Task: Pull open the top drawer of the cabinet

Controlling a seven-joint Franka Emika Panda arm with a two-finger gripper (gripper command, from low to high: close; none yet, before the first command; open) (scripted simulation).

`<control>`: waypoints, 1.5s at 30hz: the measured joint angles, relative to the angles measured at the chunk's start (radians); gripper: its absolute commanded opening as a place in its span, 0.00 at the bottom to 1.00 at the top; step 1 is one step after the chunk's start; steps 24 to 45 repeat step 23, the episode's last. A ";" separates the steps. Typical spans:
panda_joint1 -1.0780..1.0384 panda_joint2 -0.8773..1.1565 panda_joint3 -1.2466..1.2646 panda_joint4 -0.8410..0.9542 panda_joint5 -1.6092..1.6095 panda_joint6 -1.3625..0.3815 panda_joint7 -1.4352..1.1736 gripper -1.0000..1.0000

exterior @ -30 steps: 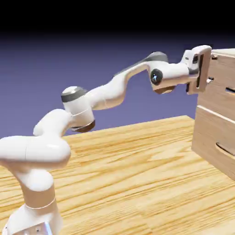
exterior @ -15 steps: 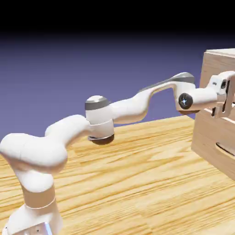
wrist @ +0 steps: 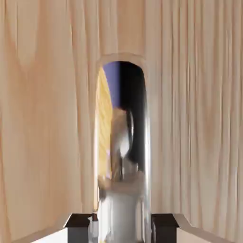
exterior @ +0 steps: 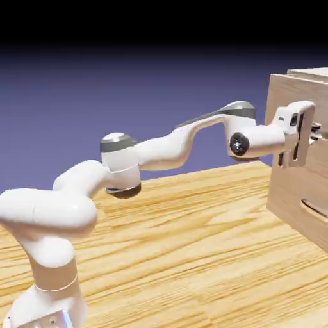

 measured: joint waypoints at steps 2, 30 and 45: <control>0.044 -0.005 -0.001 -0.072 -0.001 -0.029 -0.007 0.00; 0.490 -0.055 -0.033 -0.748 -0.057 -0.259 -0.056 1.00; 0.490 -0.055 -0.033 -0.748 -0.057 -0.259 -0.056 1.00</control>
